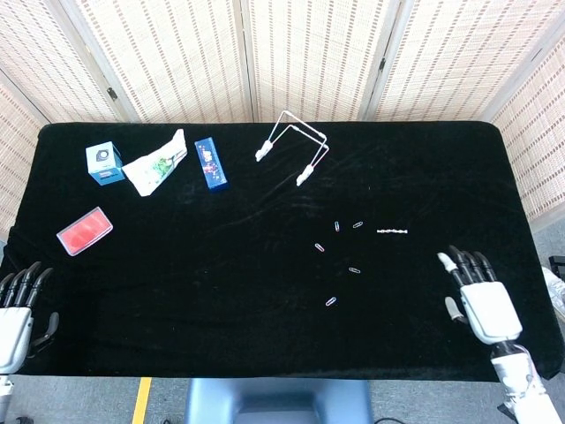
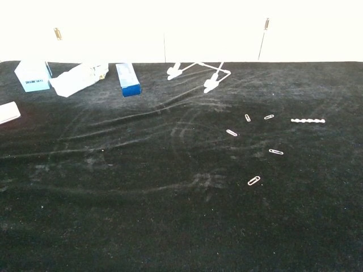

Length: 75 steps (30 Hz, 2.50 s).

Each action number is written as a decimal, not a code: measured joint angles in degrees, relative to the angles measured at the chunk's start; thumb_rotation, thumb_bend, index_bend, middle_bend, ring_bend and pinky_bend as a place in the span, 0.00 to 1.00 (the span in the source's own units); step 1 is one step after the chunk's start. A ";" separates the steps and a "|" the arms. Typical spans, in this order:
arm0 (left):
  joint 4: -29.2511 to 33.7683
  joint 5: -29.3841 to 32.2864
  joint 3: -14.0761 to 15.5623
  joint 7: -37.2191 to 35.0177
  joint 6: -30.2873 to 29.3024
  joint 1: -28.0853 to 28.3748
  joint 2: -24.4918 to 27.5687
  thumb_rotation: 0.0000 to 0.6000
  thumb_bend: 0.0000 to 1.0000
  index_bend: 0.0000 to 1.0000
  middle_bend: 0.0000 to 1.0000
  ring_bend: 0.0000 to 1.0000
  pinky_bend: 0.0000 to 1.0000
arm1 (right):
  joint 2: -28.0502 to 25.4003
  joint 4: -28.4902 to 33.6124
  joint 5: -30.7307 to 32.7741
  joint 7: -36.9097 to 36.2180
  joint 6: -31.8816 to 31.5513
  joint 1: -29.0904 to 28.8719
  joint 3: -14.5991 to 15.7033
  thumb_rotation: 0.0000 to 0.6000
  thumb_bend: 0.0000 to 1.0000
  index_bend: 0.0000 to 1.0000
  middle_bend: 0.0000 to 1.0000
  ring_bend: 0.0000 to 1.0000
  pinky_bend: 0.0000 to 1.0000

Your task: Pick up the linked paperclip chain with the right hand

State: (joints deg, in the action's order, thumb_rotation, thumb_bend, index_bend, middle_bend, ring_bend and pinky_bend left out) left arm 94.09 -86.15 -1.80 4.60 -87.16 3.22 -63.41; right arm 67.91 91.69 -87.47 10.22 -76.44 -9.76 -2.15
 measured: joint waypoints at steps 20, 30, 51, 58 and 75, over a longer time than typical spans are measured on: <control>-0.07 -0.13 0.18 -6.55 2.83 1.27 1.40 1.00 0.56 0.00 0.00 0.00 0.00 | 13.73 -13.76 18.73 16.88 17.14 -19.09 -11.38 1.00 0.47 0.30 0.00 0.00 0.00; -0.11 0.16 0.56 -8.56 3.61 1.30 2.22 1.00 0.56 0.00 0.00 0.00 0.00 | 22.98 -25.94 23.58 15.37 22.50 -25.54 -13.20 1.00 0.47 0.30 0.00 0.00 0.00; -0.21 -0.43 0.84 -11.13 2.97 0.93 2.98 1.00 0.53 0.00 0.00 0.00 0.00 | 27.19 -34.33 24.10 9.14 27.02 -28.35 -10.91 1.00 0.48 0.36 0.00 0.00 0.00; -0.37 -0.70 0.88 -11.89 2.93 0.96 3.10 1.00 0.53 0.00 0.00 0.00 0.00 | 28.94 -37.80 23.06 6.47 26.43 -28.27 -10.23 1.00 0.47 0.36 0.00 0.00 0.00; -1.09 -2.13 1.26 -14.37 2.52 1.05 3.42 1.00 0.52 0.00 0.00 0.00 0.00 | 34.84 -47.29 20.78 1.64 25.58 -29.10 -10.16 1.00 0.47 0.44 0.00 0.00 0.00</control>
State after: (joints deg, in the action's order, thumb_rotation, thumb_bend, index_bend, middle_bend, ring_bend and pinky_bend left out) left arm 92.99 -88.28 -0.54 -9.76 -84.64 4.27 -59.99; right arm 102.75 44.41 -66.69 11.86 -50.86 -38.86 -12.30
